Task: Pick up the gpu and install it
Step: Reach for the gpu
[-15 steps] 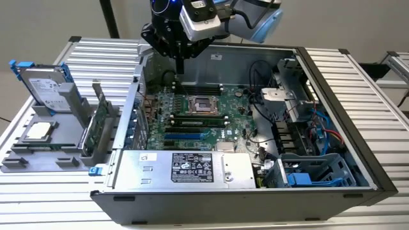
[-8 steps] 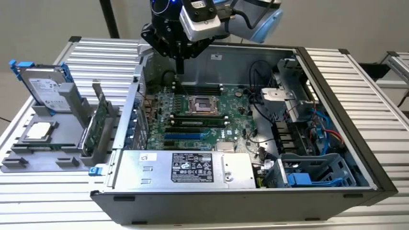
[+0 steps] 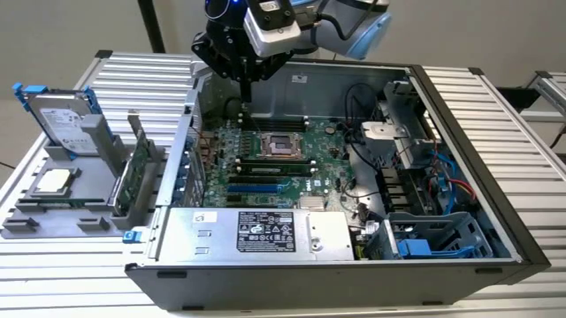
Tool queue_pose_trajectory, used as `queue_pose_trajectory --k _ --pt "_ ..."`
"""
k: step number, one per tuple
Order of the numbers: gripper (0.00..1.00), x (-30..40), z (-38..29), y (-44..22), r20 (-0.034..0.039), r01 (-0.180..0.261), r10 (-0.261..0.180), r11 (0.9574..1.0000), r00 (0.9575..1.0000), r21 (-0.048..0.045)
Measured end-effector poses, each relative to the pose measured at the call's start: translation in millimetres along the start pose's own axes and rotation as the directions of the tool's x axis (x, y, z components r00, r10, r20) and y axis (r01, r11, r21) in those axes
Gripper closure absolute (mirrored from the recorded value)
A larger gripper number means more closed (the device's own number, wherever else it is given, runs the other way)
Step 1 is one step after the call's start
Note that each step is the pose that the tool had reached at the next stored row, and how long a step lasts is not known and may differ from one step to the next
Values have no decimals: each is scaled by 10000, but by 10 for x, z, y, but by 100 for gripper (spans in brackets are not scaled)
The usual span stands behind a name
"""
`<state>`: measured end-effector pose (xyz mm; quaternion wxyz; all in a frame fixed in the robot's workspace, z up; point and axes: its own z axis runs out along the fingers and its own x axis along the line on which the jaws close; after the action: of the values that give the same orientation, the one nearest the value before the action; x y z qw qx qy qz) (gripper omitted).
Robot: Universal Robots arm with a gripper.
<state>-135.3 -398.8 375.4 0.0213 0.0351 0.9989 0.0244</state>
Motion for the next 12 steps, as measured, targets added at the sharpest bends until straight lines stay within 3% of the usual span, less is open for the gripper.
queue_pose_trajectory --k 12 --pt "100 125 -5 -9 0 0 0 10000 10000 -1"
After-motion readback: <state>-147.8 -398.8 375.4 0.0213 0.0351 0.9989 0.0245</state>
